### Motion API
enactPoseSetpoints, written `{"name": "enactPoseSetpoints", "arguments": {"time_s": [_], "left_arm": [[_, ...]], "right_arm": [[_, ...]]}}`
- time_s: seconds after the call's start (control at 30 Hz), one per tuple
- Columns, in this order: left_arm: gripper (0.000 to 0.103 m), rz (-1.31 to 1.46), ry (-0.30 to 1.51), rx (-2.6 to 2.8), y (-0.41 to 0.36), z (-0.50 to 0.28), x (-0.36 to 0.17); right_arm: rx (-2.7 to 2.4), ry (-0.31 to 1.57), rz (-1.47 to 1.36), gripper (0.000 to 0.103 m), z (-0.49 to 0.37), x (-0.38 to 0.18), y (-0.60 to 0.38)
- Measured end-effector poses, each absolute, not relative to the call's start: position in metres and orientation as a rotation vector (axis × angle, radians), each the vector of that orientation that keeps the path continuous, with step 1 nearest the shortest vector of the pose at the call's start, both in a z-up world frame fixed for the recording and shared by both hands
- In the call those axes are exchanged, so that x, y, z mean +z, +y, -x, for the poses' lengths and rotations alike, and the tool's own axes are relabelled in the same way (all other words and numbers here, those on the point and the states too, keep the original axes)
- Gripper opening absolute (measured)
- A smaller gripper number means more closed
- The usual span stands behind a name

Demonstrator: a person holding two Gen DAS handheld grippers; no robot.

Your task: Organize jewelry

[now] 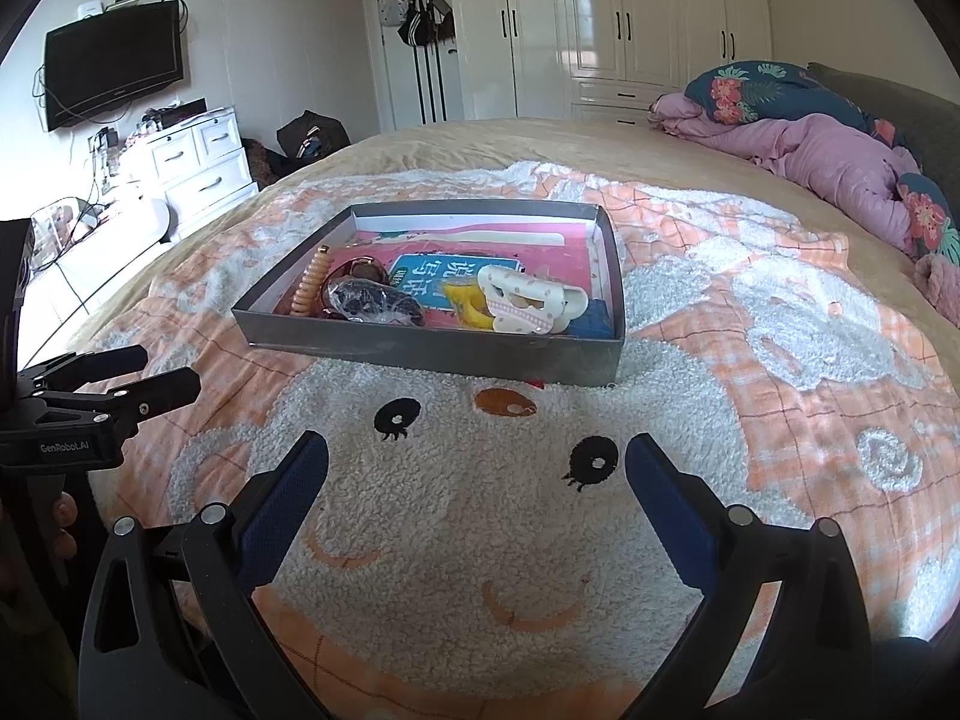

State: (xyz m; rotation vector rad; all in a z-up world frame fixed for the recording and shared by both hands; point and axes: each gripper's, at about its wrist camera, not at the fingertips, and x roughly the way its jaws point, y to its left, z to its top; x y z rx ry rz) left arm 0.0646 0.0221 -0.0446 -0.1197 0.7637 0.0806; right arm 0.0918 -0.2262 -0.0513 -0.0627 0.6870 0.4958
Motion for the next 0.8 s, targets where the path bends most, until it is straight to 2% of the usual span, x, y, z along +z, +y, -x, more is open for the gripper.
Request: {"name": "enactPoseSetpoints", "arguments": {"time_s": [0.23, 0.4, 0.57, 0.8], "left_arm": [[0.094, 0.180, 0.776, 0.104, 0.033, -0.073, -0.046], [0.094, 0.186, 0.794, 0.277, 0.084, -0.114, -0.032], [0.094, 0.213, 0.839, 0.402, 0.179, -0.192, -0.039], [0.094, 0.191, 0.934, 0.540, 0.270, -0.278, -0.092]], "right_arm": [[0.482, 0.725, 0.017, 0.099, -0.106, -0.052, -0.232], [0.443, 0.748, 0.004, 0.099, -0.140, -0.044, -0.247], [0.300, 0.791, 0.061, 0.099, -0.246, -0.049, -0.284], [0.049, 0.867, 0.081, 0.099, -0.391, -0.091, -0.350]]}}
